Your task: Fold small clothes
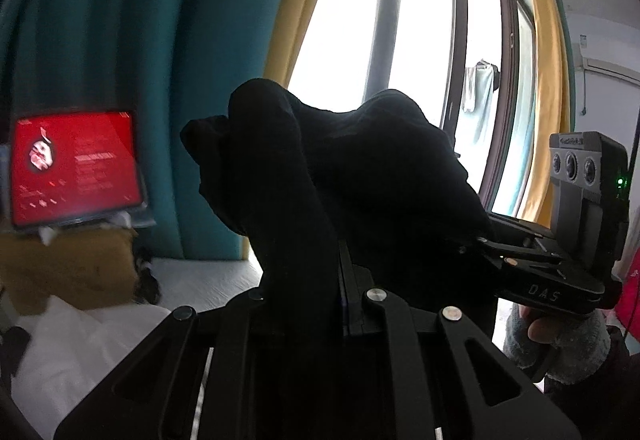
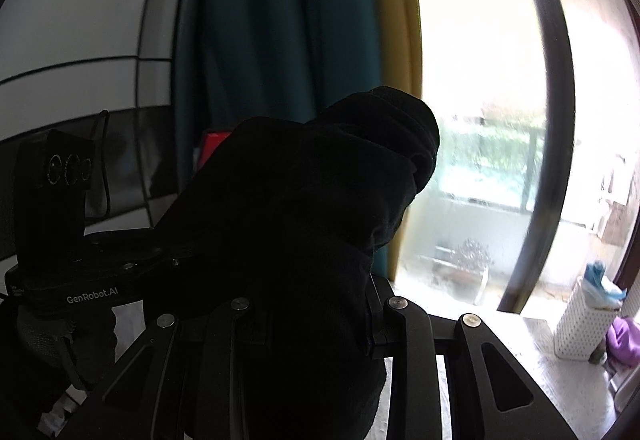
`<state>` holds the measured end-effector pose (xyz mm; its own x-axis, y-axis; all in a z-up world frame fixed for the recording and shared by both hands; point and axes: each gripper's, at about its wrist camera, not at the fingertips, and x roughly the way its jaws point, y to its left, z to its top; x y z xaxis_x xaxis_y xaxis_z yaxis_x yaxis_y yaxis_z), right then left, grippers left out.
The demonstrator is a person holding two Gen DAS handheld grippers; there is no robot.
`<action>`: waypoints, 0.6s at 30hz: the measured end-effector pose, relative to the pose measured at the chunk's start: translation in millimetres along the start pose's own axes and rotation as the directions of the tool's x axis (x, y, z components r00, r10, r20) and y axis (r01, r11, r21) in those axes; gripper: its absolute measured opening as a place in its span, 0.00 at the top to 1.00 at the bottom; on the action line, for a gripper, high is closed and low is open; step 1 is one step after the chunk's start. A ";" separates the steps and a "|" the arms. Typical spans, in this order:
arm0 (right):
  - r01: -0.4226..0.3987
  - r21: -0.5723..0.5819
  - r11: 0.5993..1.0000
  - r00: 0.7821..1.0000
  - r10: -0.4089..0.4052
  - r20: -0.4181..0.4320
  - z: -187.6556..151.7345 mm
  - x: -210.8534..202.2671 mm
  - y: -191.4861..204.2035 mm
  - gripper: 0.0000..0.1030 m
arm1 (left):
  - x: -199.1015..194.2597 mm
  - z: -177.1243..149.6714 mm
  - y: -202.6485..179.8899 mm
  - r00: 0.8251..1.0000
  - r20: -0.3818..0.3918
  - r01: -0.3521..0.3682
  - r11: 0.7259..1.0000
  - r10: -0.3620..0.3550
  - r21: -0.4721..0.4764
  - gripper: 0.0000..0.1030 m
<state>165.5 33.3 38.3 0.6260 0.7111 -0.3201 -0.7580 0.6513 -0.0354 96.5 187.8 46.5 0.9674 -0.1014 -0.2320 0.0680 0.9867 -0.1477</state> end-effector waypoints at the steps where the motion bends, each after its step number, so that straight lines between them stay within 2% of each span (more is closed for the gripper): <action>1: -0.011 -0.003 1.000 1.000 0.011 0.006 2.7 -0.7 4.9 0.70 | -8.1 2.5 0.0 1.000 0.008 -0.010 1.000 0.010 0.000 0.87; 11: -0.103 0.018 0.994 0.994 0.103 0.021 5.9 26.4 53.4 0.70 | -55.3 4.5 39.5 0.993 -0.002 -0.120 0.992 0.120 0.029 0.87; 18: -0.135 0.079 0.988 0.990 0.138 -0.030 -6.2 61.1 75.0 0.70 | -60.3 -6.0 65.5 0.982 -0.083 -0.167 0.985 0.170 0.043 0.87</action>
<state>145.7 123.9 10.2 0.5100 0.7858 -0.3498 -0.8185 0.5684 0.0835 41.2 257.9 45.1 0.9414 0.0576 -0.3322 -0.0840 0.9943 -0.0656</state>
